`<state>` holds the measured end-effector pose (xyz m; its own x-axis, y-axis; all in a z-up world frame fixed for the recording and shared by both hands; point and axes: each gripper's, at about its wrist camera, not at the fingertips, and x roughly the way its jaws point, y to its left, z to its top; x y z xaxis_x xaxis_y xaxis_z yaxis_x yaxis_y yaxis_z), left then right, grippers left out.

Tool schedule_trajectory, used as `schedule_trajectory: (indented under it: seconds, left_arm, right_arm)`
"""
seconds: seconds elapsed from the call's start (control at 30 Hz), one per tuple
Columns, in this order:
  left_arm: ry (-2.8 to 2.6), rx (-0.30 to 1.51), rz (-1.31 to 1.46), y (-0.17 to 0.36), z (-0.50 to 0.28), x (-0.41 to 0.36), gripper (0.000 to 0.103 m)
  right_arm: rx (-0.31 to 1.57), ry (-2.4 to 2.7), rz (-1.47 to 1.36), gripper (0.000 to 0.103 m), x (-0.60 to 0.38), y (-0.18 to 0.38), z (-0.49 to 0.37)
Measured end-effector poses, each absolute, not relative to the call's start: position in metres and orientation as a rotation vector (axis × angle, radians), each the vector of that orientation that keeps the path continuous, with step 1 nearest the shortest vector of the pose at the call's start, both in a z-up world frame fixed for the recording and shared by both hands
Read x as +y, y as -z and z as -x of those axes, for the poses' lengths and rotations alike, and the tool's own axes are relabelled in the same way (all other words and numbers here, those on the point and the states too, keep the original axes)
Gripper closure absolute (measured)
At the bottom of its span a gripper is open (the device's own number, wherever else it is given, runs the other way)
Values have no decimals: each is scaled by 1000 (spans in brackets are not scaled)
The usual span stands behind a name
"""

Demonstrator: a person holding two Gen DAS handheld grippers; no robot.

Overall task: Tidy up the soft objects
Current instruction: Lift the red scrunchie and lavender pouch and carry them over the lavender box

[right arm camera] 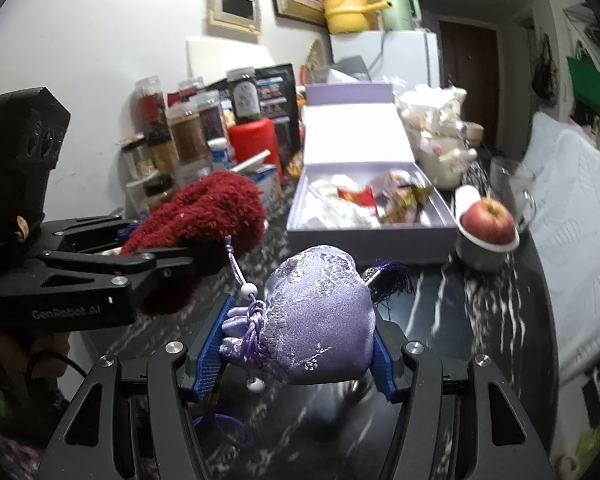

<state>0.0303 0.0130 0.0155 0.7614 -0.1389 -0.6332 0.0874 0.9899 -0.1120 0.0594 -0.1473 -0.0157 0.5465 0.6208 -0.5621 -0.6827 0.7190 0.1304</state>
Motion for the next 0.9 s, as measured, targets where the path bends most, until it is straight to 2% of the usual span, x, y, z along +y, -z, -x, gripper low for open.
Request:
schedule_trajectory:
  seconds: [0.9]
  left_arm:
    - [99, 571, 18, -69, -132, 35, 54]
  right_arm:
    - [458, -828, 130, 42, -120, -56, -165]
